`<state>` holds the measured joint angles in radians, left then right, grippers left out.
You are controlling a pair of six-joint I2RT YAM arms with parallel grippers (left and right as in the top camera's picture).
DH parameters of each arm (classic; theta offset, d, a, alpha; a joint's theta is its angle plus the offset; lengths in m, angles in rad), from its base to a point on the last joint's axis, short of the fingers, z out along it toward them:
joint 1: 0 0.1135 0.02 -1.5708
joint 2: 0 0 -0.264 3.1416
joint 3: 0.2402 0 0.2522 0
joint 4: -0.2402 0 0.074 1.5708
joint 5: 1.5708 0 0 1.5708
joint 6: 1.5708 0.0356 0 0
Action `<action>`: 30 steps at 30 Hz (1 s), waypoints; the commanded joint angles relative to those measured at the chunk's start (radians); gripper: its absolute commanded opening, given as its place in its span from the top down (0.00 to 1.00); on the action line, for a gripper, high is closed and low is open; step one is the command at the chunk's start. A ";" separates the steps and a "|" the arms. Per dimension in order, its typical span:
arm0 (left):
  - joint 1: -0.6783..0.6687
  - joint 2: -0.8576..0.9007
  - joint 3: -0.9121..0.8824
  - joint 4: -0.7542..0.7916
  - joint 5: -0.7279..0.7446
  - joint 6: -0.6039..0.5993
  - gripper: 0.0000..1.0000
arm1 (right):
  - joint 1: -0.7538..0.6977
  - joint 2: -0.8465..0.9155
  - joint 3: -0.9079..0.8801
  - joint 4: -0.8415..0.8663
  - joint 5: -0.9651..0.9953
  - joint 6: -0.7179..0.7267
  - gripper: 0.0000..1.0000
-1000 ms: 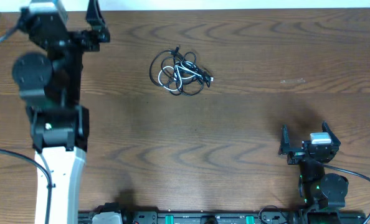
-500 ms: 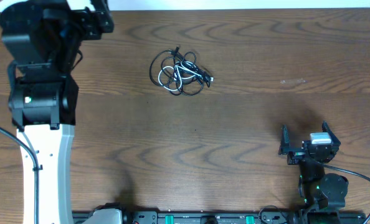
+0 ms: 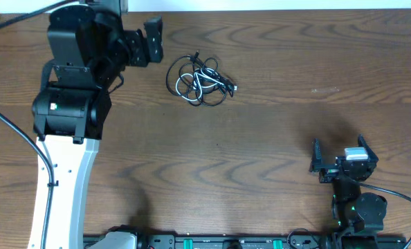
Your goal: Untangle cables
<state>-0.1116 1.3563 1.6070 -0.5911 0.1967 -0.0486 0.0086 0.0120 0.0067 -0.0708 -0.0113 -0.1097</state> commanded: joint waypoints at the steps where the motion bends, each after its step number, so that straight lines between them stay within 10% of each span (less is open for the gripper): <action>1: 0.000 0.006 0.027 -0.018 0.004 -0.005 0.02 | -0.016 -0.005 -0.001 -0.004 -0.006 0.012 0.01; 30: -0.002 0.306 0.026 -0.166 -0.024 -0.049 0.03 | -0.016 -0.005 -0.001 -0.004 -0.006 0.012 0.01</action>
<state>-0.1123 1.6321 1.6070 -0.7441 0.1806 -0.0780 0.0086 0.0120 0.0067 -0.0708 -0.0113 -0.1097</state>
